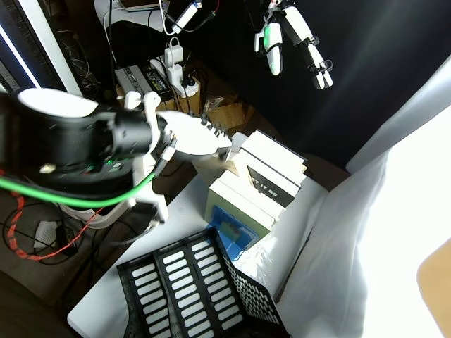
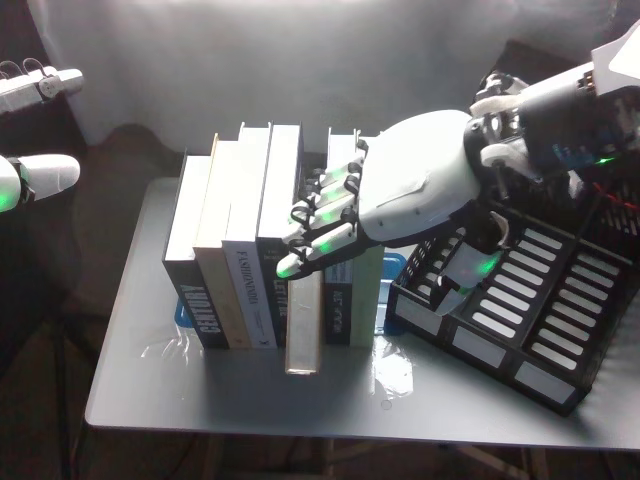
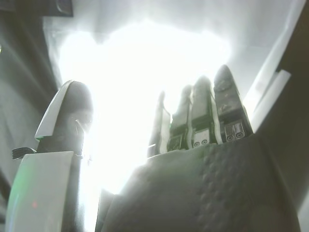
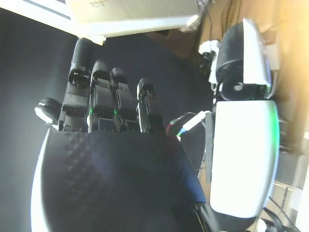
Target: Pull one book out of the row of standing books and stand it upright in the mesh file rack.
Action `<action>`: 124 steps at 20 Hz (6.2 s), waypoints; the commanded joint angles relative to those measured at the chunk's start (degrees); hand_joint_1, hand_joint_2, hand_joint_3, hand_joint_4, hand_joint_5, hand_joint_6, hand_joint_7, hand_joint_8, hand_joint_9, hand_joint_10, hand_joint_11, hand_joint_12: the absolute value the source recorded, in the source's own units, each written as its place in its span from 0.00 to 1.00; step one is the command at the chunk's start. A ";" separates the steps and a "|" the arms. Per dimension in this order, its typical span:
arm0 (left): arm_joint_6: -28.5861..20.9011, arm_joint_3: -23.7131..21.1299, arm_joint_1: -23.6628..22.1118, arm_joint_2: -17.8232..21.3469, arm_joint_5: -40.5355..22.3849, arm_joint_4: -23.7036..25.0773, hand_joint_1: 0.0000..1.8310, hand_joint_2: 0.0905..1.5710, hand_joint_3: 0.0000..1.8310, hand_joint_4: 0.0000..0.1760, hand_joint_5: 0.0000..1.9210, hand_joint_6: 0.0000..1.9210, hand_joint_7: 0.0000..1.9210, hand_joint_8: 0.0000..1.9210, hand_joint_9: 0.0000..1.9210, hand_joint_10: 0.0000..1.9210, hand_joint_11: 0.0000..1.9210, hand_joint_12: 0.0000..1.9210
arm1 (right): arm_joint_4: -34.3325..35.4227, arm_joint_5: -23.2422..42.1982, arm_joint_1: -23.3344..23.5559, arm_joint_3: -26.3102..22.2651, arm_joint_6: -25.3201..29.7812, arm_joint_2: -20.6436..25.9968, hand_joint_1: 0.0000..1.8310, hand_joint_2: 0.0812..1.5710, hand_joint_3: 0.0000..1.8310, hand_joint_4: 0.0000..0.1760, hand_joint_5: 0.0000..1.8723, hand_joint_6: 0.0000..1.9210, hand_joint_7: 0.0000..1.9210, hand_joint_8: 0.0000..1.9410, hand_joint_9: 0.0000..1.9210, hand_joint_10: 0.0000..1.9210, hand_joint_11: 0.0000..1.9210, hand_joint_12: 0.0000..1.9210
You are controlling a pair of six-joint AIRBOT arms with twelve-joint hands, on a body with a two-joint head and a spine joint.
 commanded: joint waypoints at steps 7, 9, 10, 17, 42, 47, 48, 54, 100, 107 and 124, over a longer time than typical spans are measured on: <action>-0.36 1.58 -0.76 -0.02 -5.18 -1.92 0.33 0.81 0.01 0.40 0.08 0.00 0.00 0.00 0.00 0.00 0.00 0.00 | 1.86 -1.66 -1.45 4.01 -0.04 -4.08 0.48 0.59 0.01 0.31 0.00 0.00 0.00 0.00 0.00 0.00 0.00 0.00; -0.36 1.64 -0.87 -0.09 -5.18 -1.84 0.31 0.82 0.01 0.47 0.06 0.00 0.00 0.00 0.00 0.00 0.00 0.00 | 1.86 -2.25 -2.19 4.74 -0.73 -5.74 0.50 0.59 0.01 0.34 0.00 0.00 0.00 0.00 0.00 0.00 0.00 0.00; -0.36 1.71 -0.86 -0.09 -5.16 -1.89 0.30 0.82 0.01 0.51 0.06 0.00 0.00 0.00 0.00 0.00 0.00 0.00 | 1.67 -2.83 -2.48 5.05 -1.16 -6.45 0.50 0.59 0.01 0.26 0.00 0.00 0.00 0.00 0.00 0.00 0.00 0.00; -0.36 2.03 -0.71 -0.29 -5.31 -2.29 0.30 0.83 0.01 0.45 0.06 0.00 0.00 0.00 0.00 0.00 0.00 0.00 | -1.35 -5.51 -4.15 7.06 -2.87 -11.62 0.49 0.60 0.01 0.15 0.00 0.00 0.00 0.00 0.00 0.00 0.00 0.00; -0.36 2.02 0.67 -0.32 -8.28 -4.23 0.29 0.71 0.25 0.35 0.06 0.00 0.00 0.00 0.00 0.00 0.00 0.00 | -14.20 -16.05 -13.83 11.42 -2.36 -18.06 0.75 0.52 0.34 0.00 0.42 0.74 0.52 0.65 0.43 0.69 0.27 0.97; -0.36 2.01 0.65 -0.34 -8.42 -4.21 0.29 0.75 0.19 0.31 0.04 0.00 0.00 0.00 0.00 0.00 0.00 0.00 | -14.25 -16.04 -14.10 11.50 -2.22 -18.06 0.59 0.39 0.66 0.00 0.47 0.88 0.65 0.94 0.58 0.91 0.36 1.00; -0.36 2.01 0.65 -0.35 -8.41 -4.21 0.28 0.75 0.18 0.32 0.04 0.00 0.00 0.00 0.00 0.00 0.00 0.00 | -14.44 -16.05 -14.12 11.50 -2.22 -18.07 0.72 0.41 0.61 0.00 0.41 0.88 0.52 0.89 0.45 0.85 0.34 1.00; -0.36 2.00 0.64 -0.46 -8.52 -4.23 0.28 0.71 0.28 0.29 0.06 0.00 0.00 0.00 0.00 0.00 0.00 0.00 | -14.46 -16.04 -14.50 11.59 -1.85 -18.07 0.60 0.42 0.58 0.00 0.47 0.82 0.62 0.95 0.55 0.95 0.39 1.00; -0.36 1.02 0.05 0.29 -9.51 -4.67 0.31 0.82 0.08 0.20 0.06 0.00 0.00 0.00 0.00 0.00 0.00 0.00 | -9.45 2.10 1.28 4.35 4.31 -3.80 0.74 0.72 0.00 0.00 0.45 0.56 0.49 0.55 0.44 0.76 0.28 0.97; -0.36 0.94 -0.20 0.25 -9.62 -4.54 0.34 0.80 0.06 0.18 0.06 0.00 0.00 0.00 0.00 0.00 0.00 0.00 | -9.31 5.05 5.36 4.06 8.45 -0.75 0.68 0.74 0.00 0.00 0.44 0.56 0.48 0.71 0.51 0.88 0.48 1.00; -0.36 0.97 -0.57 0.11 -9.73 -4.40 0.32 0.85 0.02 0.21 0.06 0.00 0.00 0.00 0.00 0.00 0.00 0.00 | -14.53 9.57 17.13 -1.77 15.70 7.68 0.65 0.75 0.00 0.00 0.49 0.55 0.39 0.76 0.31 0.91 0.19 1.00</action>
